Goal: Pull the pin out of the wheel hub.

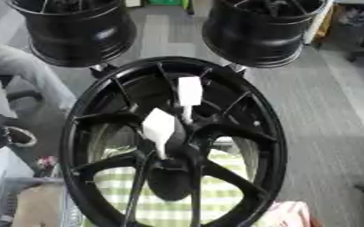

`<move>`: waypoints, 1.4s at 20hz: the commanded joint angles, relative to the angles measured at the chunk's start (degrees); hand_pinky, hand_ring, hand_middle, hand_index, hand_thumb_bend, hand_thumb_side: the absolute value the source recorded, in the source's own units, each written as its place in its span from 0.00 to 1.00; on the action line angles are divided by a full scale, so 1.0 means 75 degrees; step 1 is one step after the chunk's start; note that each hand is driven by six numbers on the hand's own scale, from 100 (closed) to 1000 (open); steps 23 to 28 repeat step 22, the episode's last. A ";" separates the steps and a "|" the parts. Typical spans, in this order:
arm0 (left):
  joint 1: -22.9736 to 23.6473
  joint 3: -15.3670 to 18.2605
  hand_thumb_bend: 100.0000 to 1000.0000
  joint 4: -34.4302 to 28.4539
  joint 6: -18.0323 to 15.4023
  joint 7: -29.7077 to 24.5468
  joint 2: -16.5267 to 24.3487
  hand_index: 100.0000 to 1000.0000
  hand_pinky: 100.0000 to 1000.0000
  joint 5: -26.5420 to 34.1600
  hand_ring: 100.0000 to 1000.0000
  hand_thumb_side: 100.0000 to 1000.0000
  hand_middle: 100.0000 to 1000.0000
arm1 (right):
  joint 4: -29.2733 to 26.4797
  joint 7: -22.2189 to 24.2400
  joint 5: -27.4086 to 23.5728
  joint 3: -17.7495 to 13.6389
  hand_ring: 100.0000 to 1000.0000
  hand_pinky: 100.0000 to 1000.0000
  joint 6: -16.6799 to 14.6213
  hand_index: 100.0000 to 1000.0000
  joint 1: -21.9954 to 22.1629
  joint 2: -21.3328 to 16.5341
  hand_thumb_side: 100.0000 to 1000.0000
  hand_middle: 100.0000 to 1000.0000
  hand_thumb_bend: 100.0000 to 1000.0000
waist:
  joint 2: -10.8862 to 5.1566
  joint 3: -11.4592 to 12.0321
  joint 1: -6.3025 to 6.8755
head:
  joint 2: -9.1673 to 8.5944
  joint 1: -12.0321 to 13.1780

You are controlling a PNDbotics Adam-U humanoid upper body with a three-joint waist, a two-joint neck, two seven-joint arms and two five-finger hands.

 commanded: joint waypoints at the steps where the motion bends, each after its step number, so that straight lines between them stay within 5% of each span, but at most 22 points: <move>1: -0.0080 -0.0002 0.00 -0.0131 -0.0032 -0.0024 0.0044 0.67 0.68 0.0061 0.58 0.82 0.60 | -0.0261 -0.0001 -0.0184 0.0323 0.59 0.56 -0.0461 0.92 -0.0181 0.0260 0.50 0.65 0.00 | -0.0064 0.0010 0.0030 | -0.0020 -0.0002; 3: -0.0079 -0.0010 0.00 -0.0126 -0.0037 -0.0030 0.0030 0.67 0.68 0.0067 0.58 0.83 0.60 | -0.0120 0.0017 -0.0222 0.0499 0.59 0.56 -0.0708 0.92 -0.0354 0.0526 0.42 0.64 0.00 | -0.0065 0.0021 0.0048 | -0.0020 -0.0021; 4: -0.0085 -0.0014 0.00 -0.0128 -0.0043 -0.0036 0.0026 0.67 0.68 0.0074 0.58 0.82 0.60 | -0.0032 0.0024 -0.0256 0.0568 0.59 0.56 -0.0824 0.92 -0.0426 0.0612 0.52 0.64 0.00 | -0.0061 0.0022 0.0055 | -0.0020 -0.0025; 11: -0.0088 -0.0015 0.00 -0.0130 -0.0052 -0.0048 0.0006 0.67 0.68 0.0081 0.58 0.82 0.60 | 0.0486 -0.0155 -0.0473 0.0739 0.58 0.55 -0.1341 0.90 -0.0841 0.0965 0.53 0.63 0.00 | -0.0048 0.0026 0.0070 | -0.0020 -0.0054; 28: -0.0080 -0.0022 0.00 -0.0130 -0.0064 -0.0074 -0.0009 0.67 0.68 0.0077 0.58 0.82 0.61 | 0.0677 -0.0227 -0.0542 0.0802 0.57 0.55 -0.1442 0.90 -0.0914 0.1064 0.53 0.62 0.00 | -0.0029 0.0009 0.0091 | -0.0020 -0.0061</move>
